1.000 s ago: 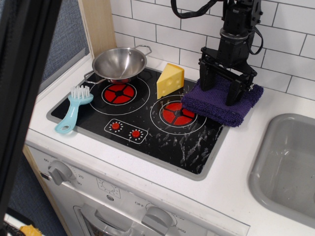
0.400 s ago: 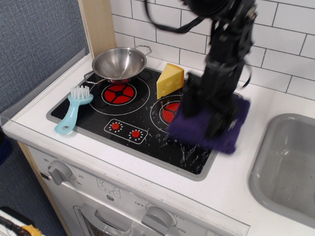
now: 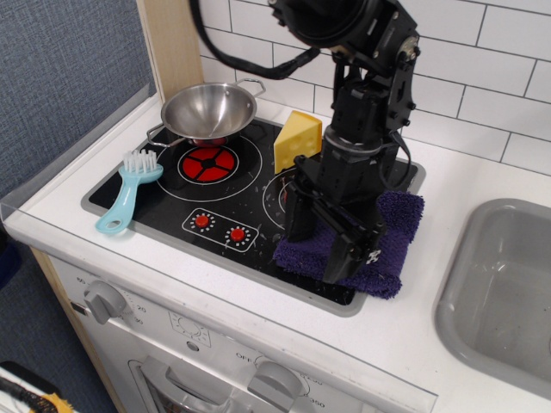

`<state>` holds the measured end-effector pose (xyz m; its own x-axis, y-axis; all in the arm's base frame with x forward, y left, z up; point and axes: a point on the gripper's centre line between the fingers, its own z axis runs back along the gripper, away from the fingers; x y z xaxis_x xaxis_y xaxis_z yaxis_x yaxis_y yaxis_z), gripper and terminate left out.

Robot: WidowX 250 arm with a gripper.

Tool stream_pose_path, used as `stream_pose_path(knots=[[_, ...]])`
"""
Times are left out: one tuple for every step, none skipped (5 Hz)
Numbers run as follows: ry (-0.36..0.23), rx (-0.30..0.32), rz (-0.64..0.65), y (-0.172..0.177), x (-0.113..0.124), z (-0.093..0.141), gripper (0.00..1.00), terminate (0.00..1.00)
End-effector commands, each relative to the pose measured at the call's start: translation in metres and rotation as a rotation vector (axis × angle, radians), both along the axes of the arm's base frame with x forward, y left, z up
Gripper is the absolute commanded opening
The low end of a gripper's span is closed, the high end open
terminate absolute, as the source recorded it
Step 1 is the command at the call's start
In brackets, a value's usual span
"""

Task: Move the towel to bottom right of burner

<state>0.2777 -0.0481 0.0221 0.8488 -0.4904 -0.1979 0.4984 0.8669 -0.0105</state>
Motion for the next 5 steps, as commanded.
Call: stream_pose_path(knots=[[-0.077, -0.022, -0.013, 0.004, -0.001, 0.020, 1.00, 0.00], [-0.256, -0.031, 0.015, 0.005, -0.004, 0.054, 1.00, 0.00], [-0.339, -0.074, 0.084, 0.008, -0.011, 0.071, 1.00, 0.00], [-0.356, -0.078, 0.122, 0.005, 0.003, 0.059, 1.00, 0.00], [-0.317, -0.097, 0.197, -0.002, 0.036, 0.024, 1.00, 0.00]])
